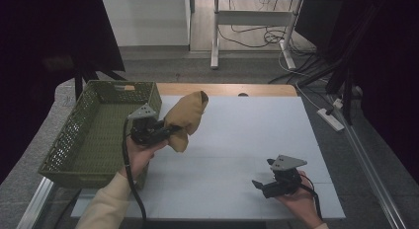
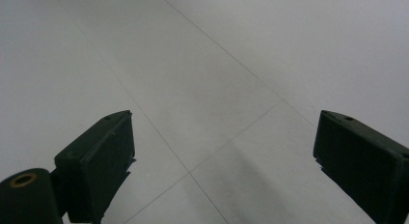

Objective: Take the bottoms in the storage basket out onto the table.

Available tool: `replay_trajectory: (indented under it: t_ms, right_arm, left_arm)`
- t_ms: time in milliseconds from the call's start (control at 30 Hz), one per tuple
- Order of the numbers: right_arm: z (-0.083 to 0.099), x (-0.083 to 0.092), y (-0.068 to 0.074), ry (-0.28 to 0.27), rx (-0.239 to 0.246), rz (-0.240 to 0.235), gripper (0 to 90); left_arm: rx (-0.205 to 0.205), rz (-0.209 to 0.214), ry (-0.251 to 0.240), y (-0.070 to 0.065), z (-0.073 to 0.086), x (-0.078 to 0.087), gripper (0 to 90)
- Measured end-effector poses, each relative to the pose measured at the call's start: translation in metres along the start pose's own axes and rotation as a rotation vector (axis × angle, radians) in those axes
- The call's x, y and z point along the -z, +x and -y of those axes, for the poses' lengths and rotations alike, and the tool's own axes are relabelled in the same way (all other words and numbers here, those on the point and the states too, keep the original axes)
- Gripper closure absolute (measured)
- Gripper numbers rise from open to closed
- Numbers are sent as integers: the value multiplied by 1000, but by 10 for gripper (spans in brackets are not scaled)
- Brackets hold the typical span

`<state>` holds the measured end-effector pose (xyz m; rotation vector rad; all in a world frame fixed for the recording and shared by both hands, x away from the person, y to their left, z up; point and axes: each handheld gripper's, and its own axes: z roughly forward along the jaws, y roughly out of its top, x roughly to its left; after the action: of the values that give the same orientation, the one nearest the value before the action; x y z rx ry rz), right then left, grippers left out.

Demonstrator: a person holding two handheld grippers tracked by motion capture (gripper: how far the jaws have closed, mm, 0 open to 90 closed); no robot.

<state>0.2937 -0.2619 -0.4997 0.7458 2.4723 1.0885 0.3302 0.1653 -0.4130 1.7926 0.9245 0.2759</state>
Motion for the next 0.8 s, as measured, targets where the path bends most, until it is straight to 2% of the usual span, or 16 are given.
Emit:
replay_trajectory:
  t_ms: [600,800]
  right_arm:
    - [0,1,-1,-5,-4,0,75]
    - [0,1,-1,-2,0,1,75]
  left_arm:
    - [-6,16,72,-3,12,-29,721]
    - [-5,17,81,-4,13,-34,721]
